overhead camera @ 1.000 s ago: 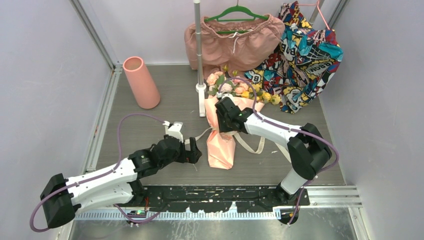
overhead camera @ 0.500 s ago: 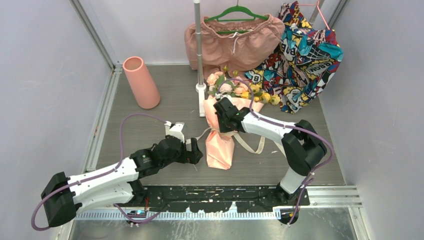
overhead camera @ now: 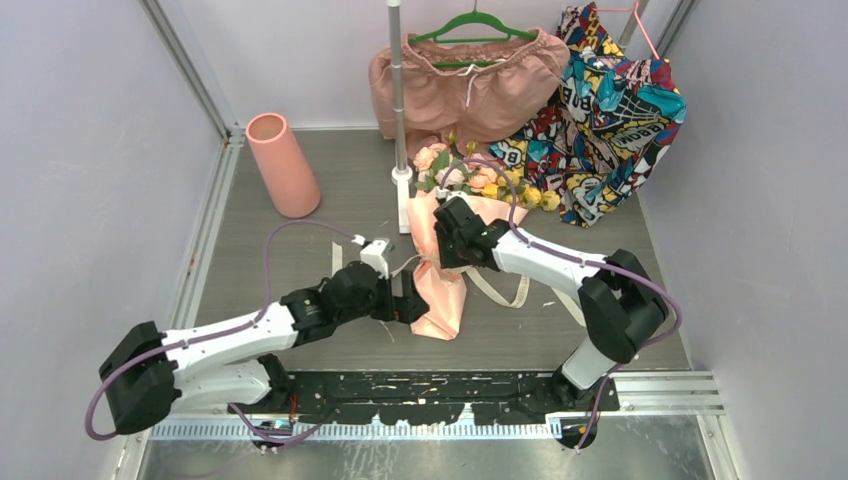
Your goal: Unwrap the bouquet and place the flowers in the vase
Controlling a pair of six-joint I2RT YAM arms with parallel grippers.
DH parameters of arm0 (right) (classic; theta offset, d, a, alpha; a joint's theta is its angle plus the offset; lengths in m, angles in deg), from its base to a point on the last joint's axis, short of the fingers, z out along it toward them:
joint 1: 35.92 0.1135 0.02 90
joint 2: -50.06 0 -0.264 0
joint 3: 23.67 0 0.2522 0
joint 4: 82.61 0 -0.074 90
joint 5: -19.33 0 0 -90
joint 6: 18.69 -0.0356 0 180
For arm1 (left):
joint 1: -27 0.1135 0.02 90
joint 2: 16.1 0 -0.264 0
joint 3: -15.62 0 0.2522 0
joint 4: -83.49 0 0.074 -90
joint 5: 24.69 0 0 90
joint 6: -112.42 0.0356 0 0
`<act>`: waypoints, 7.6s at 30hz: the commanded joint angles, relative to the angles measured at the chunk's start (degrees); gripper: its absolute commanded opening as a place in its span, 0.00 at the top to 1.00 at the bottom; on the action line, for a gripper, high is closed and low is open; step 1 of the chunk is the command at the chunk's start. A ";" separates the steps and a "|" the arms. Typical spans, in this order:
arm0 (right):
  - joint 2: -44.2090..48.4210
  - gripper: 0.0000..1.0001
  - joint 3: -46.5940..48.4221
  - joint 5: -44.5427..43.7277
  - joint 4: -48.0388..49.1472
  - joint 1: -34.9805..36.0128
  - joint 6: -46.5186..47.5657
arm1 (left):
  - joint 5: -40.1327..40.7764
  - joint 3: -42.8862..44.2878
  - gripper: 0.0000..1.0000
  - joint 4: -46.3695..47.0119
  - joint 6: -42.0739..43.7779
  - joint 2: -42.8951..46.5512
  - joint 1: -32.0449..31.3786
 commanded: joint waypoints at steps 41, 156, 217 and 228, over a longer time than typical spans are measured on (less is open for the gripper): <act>10.90 0.99 6.28 -1.09 -5.96 0.01 2.85 | -14.90 -6.33 0.06 59.52 -21.25 -37.39 0.65; 21.27 0.99 -25.55 5.62 4.05 -48.74 -14.37 | -11.99 -3.55 0.05 17.24 -9.18 5.28 1.89; 9.43 0.99 -14.50 1.28 3.34 -21.20 -15.87 | 0.39 1.33 0.00 -5.34 0.94 7.57 7.69; 0.14 0.99 -17.97 3.34 10.38 -28.81 -19.02 | -0.37 1.41 0.00 -8.01 0.45 11.78 7.69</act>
